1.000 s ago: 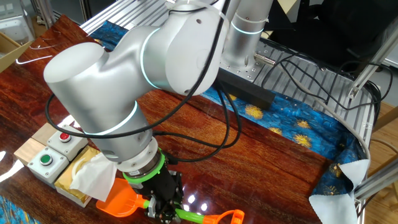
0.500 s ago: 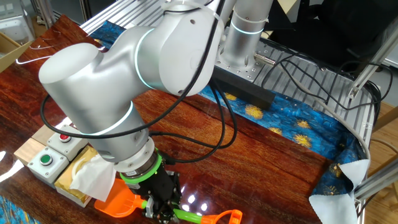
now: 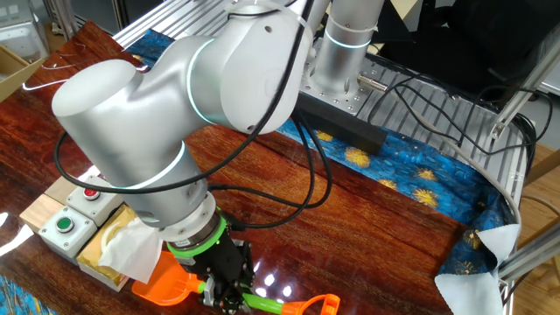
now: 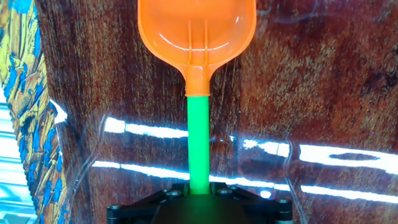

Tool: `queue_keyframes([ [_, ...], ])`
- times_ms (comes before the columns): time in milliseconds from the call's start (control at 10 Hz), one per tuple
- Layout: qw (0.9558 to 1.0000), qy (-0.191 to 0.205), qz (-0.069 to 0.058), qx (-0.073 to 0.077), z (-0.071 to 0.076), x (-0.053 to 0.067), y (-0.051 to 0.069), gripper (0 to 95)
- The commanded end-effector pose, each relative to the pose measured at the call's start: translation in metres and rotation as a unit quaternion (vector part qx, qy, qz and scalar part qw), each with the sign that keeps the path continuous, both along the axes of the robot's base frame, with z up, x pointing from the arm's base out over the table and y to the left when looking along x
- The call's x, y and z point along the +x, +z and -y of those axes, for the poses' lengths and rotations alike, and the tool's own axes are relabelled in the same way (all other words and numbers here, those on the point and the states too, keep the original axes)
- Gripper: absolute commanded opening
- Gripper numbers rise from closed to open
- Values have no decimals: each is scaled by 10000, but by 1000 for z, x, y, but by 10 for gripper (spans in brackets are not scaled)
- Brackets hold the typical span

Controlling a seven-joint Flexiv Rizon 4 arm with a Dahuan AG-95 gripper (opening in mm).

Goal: Use a shovel to scoop up an object

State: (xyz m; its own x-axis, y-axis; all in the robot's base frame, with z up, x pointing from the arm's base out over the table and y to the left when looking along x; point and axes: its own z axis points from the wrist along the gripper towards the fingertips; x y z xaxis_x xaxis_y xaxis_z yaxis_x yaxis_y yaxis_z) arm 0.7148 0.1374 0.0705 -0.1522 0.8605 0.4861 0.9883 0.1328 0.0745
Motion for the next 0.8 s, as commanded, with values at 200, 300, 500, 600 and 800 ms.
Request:
queue_keyframes([
  [200,10000,9,-2,-21,1,1,1,0],
  [300,10000,-24,10,-8,1,1,1,0],
  [500,10000,-3,58,-55,-1,1,1,0],
  [600,10000,-36,39,-67,-1,1,1,0],
  [800,9994,-188,-44,-277,-1,1,1,0],
])
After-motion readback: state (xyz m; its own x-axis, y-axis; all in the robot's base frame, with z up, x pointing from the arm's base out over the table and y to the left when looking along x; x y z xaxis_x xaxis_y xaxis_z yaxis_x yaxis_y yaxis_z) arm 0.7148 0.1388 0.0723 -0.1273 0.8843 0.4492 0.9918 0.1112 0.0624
